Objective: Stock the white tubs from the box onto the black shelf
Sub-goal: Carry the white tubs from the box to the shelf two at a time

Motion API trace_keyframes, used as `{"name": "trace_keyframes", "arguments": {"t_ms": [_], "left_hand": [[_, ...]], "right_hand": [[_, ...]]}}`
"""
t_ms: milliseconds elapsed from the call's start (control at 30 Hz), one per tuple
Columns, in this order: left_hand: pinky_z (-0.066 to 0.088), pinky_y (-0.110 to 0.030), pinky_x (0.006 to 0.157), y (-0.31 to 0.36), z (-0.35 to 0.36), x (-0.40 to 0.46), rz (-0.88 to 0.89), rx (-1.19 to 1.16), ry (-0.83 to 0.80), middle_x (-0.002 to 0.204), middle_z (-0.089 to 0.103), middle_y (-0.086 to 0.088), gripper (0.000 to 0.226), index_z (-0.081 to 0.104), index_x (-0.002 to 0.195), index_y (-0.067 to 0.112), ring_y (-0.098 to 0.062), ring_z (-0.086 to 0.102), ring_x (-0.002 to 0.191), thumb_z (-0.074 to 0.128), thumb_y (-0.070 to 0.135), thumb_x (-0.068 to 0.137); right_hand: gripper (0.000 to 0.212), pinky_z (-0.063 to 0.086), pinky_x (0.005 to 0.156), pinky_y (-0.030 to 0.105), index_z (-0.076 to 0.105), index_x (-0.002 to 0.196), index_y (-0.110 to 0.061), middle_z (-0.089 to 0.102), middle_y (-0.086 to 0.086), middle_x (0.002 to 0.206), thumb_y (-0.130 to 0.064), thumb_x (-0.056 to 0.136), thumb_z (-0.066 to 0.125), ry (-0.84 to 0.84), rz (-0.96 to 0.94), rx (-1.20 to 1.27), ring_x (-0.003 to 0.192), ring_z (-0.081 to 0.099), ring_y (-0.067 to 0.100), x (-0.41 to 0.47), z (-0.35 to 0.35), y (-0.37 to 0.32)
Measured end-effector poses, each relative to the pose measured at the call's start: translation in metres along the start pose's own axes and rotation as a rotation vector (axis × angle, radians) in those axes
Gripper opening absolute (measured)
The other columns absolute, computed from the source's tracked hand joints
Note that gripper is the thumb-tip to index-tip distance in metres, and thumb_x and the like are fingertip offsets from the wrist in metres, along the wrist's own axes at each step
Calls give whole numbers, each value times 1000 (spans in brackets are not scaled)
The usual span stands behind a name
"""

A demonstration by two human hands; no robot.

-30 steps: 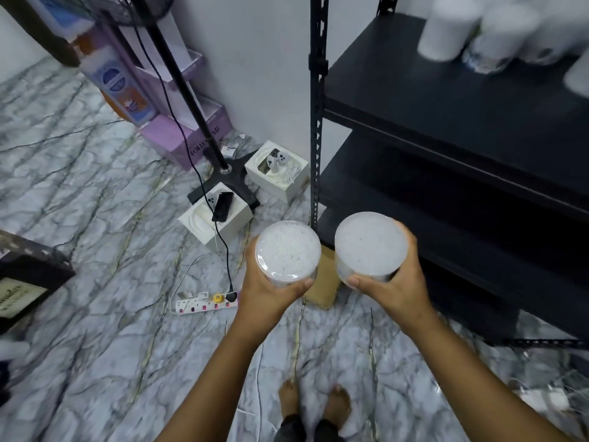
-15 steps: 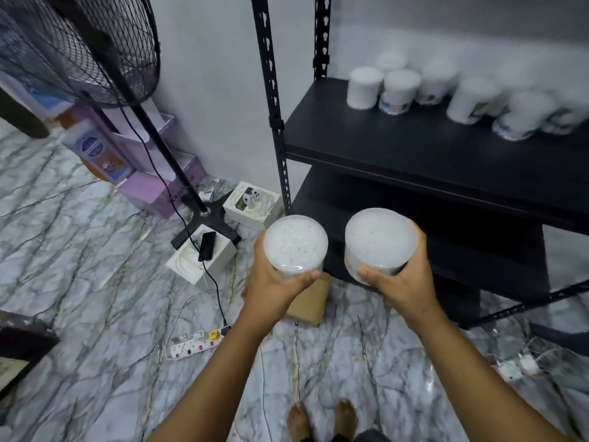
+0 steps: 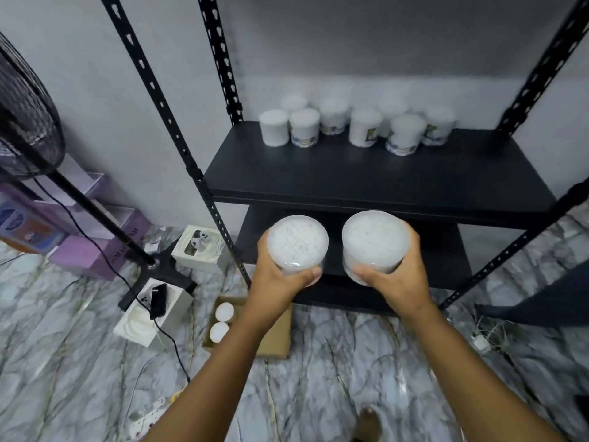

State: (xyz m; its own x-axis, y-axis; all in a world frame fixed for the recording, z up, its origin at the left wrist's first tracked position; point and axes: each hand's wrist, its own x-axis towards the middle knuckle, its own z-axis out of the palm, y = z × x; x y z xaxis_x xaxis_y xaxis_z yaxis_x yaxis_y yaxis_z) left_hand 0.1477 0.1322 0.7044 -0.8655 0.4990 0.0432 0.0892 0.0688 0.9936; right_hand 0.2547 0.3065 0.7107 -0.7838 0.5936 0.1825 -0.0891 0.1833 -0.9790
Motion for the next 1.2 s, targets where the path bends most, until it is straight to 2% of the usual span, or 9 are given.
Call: {"name": "trace_keyframes", "arguments": {"t_ms": [233,300,433,567,667,767,867,1033,1200], "left_hand": [[46,-5,76,8,78,48,29,19,27,124,47,18,86,31,128,38,17,50,105,84,9,67],[46,-5,77,9,95,62,32,25,32,122,46,21,87,31,128,38,19,49,105,84,8,67],[45,-4,76,8,117,85,24,35,32,121,46,22,85,30,128,38,17,49,106,84,11,68],[46,-5,78,5,127,108,10,41,18,123,45,22,85,30,130,39,7,49,112,85,17,69],[46,-5,78,0,129,130,10,49,18,124,45,23,85,29,131,37,7,48,114,84,19,69],[46,-3,74,-6,130,156,-12,42,24,123,43,23,85,28,132,36,5,47,112,84,19,70],[49,-10,77,-15,127,186,-19,28,17,127,43,19,87,28,132,37,2,48,115,84,20,69],[51,-26,90,-36,116,243,-29,29,-4,133,43,11,89,28,133,39,-6,48,121,86,29,67],[51,-34,96,-61,108,288,-43,49,-26,133,45,12,90,28,133,40,-5,48,121,87,34,64]], "right_hand": [[91,49,68,7,32,129,-34,42,-17,125,-21,54,82,19,26,-6,109,48,-9,44,-68,17],[92,49,73,9,31,129,-39,41,-23,125,-28,54,84,15,37,-52,111,46,-11,58,-83,22],[95,47,81,18,29,129,-42,42,-21,126,-38,52,84,18,74,-66,116,47,1,84,-102,33],[92,45,86,21,31,131,-38,43,-20,125,-30,56,83,36,75,-70,116,47,2,110,-107,41],[90,43,88,21,30,131,-37,42,-22,124,-22,62,86,45,78,-79,115,46,2,132,-105,50],[91,42,94,27,30,133,-35,41,-13,129,-18,63,86,50,94,-95,121,43,9,159,-99,62],[90,42,95,28,31,131,-37,41,-10,132,-19,63,86,54,105,-104,122,42,11,186,-90,74],[89,41,84,16,32,127,-37,43,-8,129,-21,60,88,54,123,-104,118,45,11,232,-69,94],[90,41,89,24,31,131,-31,43,-7,129,-16,62,86,72,159,-122,117,44,10,266,-49,113]]}}
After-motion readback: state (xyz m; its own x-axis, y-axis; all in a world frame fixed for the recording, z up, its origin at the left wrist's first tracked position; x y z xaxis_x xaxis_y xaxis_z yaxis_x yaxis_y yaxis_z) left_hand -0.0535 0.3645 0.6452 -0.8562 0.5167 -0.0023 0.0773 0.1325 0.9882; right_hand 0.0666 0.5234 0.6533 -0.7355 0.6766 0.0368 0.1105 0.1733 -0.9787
